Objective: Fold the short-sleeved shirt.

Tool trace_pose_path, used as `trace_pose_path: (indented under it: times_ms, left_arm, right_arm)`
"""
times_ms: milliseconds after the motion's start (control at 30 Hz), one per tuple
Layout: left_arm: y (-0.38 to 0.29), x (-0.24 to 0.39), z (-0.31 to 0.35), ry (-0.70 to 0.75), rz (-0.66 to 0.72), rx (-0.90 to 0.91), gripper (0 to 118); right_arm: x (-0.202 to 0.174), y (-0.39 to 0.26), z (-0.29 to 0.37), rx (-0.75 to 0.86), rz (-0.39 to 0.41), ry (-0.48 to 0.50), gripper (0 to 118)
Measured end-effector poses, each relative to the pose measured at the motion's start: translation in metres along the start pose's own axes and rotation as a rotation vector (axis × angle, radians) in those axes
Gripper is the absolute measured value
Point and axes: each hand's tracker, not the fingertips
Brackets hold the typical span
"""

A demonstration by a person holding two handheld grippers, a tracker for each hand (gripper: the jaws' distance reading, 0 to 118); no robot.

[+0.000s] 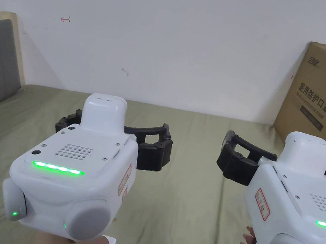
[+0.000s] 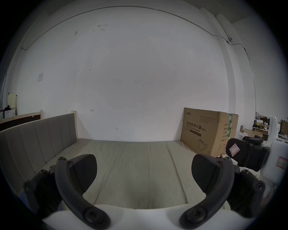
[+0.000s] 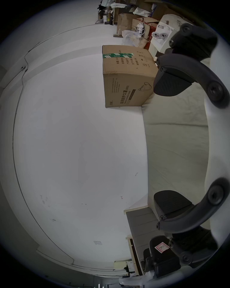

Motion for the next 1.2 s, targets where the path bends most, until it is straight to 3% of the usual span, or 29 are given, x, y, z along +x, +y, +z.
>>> trace_pose_path:
  times_ms: [300,600,667,700,733,767,800,867,933,1067,1200]
  left_arm:
    - [0.000,-0.002,-0.003,0.054,-0.010,-0.001,118]
    - [-0.001,-0.006,-0.001,0.078,0.001,0.002,118]
    - [-0.001,-0.008,0.000,0.068,0.007,0.007,106]
    - [-0.001,-0.008,0.001,0.060,0.008,0.007,81]
    - [-0.001,-0.008,0.001,0.055,0.001,0.003,50]
    - [0.000,-0.007,0.001,0.051,-0.013,-0.003,19]
    - [-0.001,-0.005,-0.001,0.051,-0.045,-0.025,5]
    - [-0.004,-0.001,-0.005,0.092,-0.091,-0.062,5]
    - [-0.009,-0.004,-0.004,0.060,-0.061,-0.054,4]
    - [-0.013,-0.005,-0.006,0.059,-0.034,-0.075,3]
    - [-0.016,-0.010,-0.008,0.061,-0.037,-0.072,2]
  right_arm:
    - [-0.001,-0.004,-0.001,-0.008,0.029,0.020,118]
    - [-0.001,-0.004,0.000,-0.009,0.010,0.013,117]
    - [0.000,-0.004,0.001,-0.008,0.011,0.014,115]
    - [0.001,-0.005,0.003,-0.003,0.010,0.026,106]
    - [0.001,-0.005,0.004,0.004,0.008,0.044,84]
    - [0.001,-0.005,0.004,0.004,0.014,0.045,36]
    - [-0.001,-0.004,0.005,0.009,0.030,0.040,0]
    - [-0.003,-0.003,0.001,-0.020,0.052,0.010,0]
    - [0.004,-0.002,-0.001,-0.022,0.005,0.040,0]
    - [0.006,-0.004,0.000,-0.031,0.017,-0.006,0]
    - [0.010,-0.006,0.001,-0.056,0.030,0.042,0]
